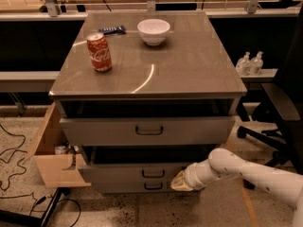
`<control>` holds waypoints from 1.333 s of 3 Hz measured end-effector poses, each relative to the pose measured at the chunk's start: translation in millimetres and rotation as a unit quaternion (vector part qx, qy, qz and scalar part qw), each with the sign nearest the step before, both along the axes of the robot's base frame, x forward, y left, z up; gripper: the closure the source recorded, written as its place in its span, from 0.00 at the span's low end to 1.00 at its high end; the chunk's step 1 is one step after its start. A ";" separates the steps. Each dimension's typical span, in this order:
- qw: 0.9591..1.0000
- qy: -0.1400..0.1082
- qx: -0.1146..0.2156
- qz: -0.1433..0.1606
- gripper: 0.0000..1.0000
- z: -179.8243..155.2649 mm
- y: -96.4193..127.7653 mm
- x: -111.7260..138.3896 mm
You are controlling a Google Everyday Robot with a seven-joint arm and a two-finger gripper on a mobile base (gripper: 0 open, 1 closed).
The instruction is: Close middle drawer
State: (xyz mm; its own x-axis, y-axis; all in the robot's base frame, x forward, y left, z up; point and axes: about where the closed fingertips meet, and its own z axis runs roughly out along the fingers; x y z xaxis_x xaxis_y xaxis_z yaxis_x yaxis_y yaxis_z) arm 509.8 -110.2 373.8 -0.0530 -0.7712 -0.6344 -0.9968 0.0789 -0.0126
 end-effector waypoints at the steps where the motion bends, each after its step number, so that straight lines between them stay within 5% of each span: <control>1: 1.000 -0.010 0.000 -0.006 1.00 1.4 2.1 15.1; 4: 0.999 -0.031 -0.017 -0.035 1.00 -6.2 -4.5 48.5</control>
Offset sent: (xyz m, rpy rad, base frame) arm 0.0410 -0.0002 -0.0027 -0.0310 -0.0628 -0.0512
